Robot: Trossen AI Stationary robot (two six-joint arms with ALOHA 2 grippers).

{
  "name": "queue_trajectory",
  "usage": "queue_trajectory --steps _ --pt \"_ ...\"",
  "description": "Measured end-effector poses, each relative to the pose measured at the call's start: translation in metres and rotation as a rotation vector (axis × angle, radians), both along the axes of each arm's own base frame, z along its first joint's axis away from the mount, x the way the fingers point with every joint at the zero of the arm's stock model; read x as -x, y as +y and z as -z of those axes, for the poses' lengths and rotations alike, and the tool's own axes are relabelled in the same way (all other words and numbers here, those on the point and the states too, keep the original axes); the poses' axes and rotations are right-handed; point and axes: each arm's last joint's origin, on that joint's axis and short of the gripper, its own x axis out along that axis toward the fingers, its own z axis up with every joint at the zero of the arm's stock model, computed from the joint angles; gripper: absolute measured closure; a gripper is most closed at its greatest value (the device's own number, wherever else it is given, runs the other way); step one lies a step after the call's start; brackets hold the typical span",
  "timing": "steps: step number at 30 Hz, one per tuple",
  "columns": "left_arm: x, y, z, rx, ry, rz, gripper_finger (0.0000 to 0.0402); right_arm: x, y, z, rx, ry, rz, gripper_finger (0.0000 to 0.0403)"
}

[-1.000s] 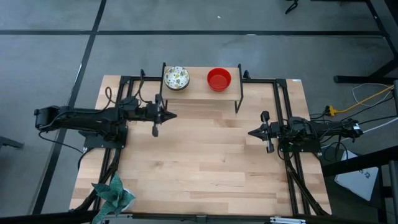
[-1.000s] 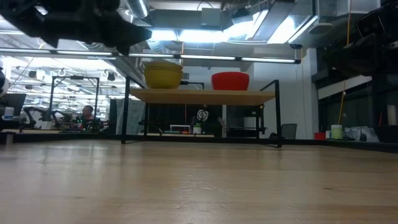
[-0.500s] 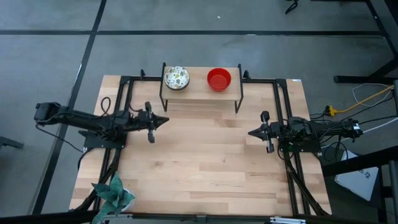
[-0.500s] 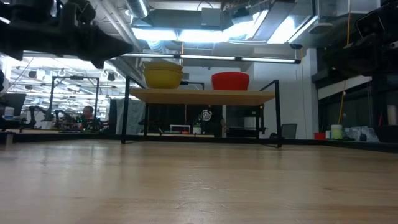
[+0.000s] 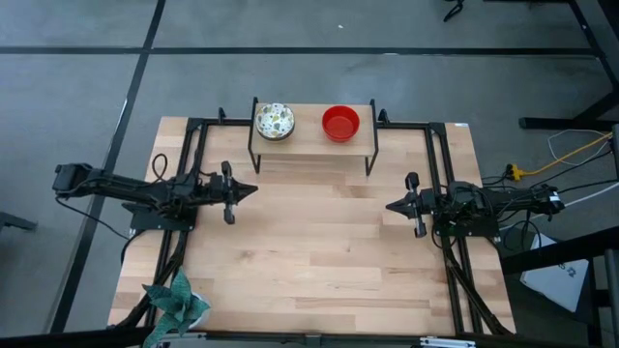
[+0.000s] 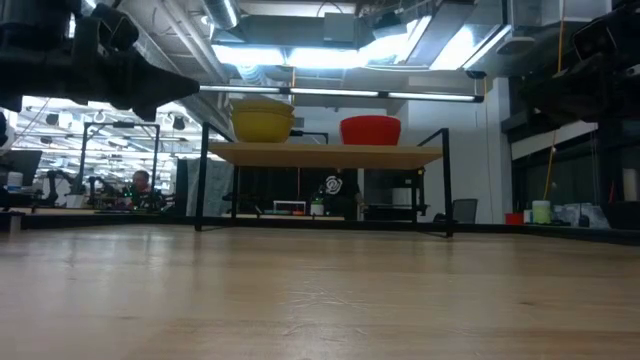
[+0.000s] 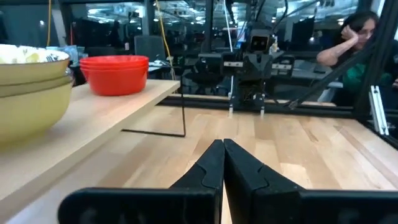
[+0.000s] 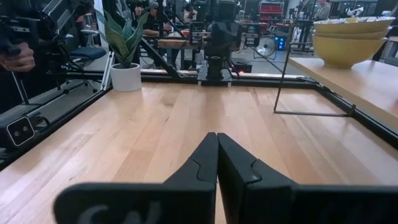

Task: Pick & Place Mini bowls
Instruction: Return to Home Position

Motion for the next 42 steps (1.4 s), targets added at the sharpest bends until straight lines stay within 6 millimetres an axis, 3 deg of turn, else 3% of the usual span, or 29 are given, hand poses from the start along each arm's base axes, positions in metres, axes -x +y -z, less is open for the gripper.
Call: queue_trajectory --steps 17,26,42 --pt "0.009 0.007 0.002 0.063 0.03 0.026 0.04 0.0 0.0 0.0 -0.011 0.0 0.0 0.0397" --pt "0.014 0.005 0.017 0.089 0.182 0.056 0.04 0.0 0.0 0.0 -0.019 0.0 0.0 0.0397" --pt "0.025 0.003 0.007 0.01 0.093 0.112 0.04 0.0 0.0 0.0 -0.022 0.001 0.001 0.0397"
